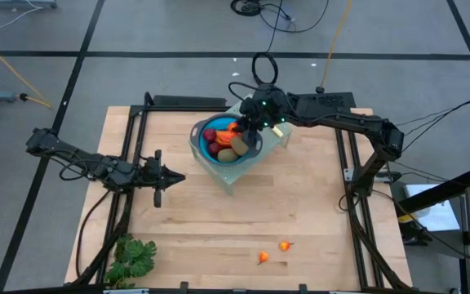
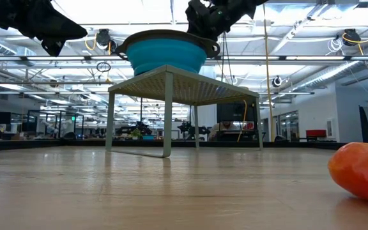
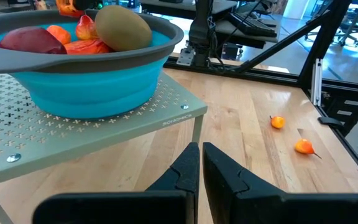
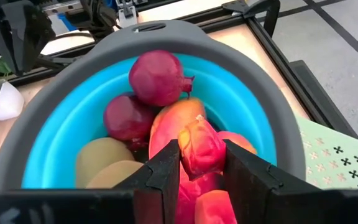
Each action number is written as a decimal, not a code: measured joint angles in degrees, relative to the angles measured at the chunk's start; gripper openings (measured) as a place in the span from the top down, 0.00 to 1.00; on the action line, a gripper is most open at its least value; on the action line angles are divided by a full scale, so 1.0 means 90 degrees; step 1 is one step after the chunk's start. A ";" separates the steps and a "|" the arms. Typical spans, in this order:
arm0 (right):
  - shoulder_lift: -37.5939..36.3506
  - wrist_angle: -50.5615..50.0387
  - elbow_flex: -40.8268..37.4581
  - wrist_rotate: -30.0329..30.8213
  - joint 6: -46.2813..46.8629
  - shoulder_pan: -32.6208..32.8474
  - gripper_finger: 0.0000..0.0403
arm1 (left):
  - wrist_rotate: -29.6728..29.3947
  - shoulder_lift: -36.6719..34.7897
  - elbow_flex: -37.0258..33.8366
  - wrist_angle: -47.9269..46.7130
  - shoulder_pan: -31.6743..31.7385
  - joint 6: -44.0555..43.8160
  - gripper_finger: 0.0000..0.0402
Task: Pick & Place Fruit
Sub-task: Put the peach into the collapsible colander on the shelf
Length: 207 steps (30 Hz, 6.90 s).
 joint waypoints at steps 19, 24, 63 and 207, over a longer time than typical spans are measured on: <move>-0.0088 -0.0034 -0.0002 0.0002 0.0128 -0.0011 0.55 | 0.0002 -0.0002 -0.0001 0.0001 0.0000 -0.0015 0.95; -0.0365 -0.0158 -0.0002 0.0002 -0.0040 0.0165 0.60 | 0.0002 -0.0001 -0.0002 0.0002 0.0000 -0.0010 0.95; -0.3876 0.0545 -0.3384 0.0837 0.0490 0.1847 1.00 | 0.0032 -0.0002 0.0000 0.0012 0.0000 -0.0068 0.95; -0.0309 -0.0800 -0.2892 0.0843 0.2236 0.6105 0.51 | 0.0024 0.0000 -0.0001 -0.0142 0.0000 -0.0552 0.95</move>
